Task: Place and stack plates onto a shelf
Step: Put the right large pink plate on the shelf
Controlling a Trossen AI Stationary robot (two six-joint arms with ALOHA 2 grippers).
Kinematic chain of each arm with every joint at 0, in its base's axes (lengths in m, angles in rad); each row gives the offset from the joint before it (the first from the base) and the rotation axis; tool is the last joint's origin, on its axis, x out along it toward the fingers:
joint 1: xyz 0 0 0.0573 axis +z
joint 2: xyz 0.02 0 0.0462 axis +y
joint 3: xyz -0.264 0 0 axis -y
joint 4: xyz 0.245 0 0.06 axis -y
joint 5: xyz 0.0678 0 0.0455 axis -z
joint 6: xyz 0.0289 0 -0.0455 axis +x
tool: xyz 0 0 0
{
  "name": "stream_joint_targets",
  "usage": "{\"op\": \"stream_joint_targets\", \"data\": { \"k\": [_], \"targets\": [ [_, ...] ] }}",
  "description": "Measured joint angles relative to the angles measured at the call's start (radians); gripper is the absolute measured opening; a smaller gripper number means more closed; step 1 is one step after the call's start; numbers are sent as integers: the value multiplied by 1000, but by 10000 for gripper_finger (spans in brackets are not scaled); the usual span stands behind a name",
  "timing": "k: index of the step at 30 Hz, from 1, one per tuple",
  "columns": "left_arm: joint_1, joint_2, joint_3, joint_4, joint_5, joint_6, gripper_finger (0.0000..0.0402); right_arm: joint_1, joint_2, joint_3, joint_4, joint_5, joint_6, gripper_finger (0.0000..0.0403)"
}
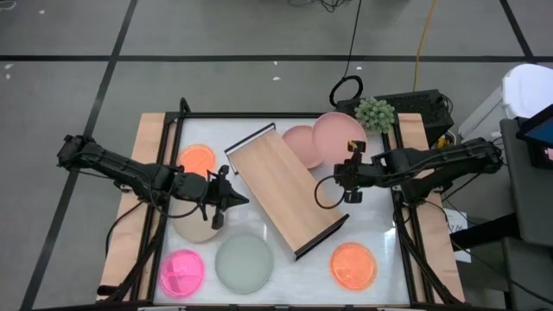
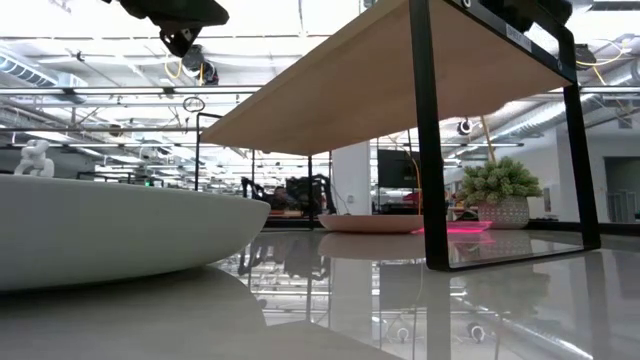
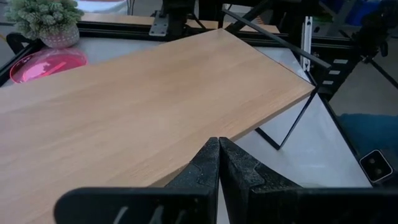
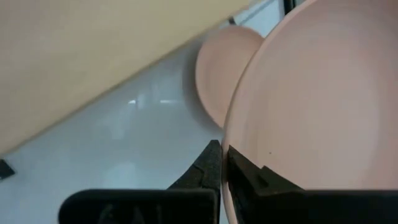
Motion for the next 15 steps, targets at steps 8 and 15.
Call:
{"op": "stream_joint_targets", "data": {
  "k": [8,15],
  "targets": [
    [0,0,0,0,0,0,12,6,92,142,1,-49,-101,0],
    [0,0,0,0,0,0,12,7,262,287,-18,-79,-216,0]
  ]
}}
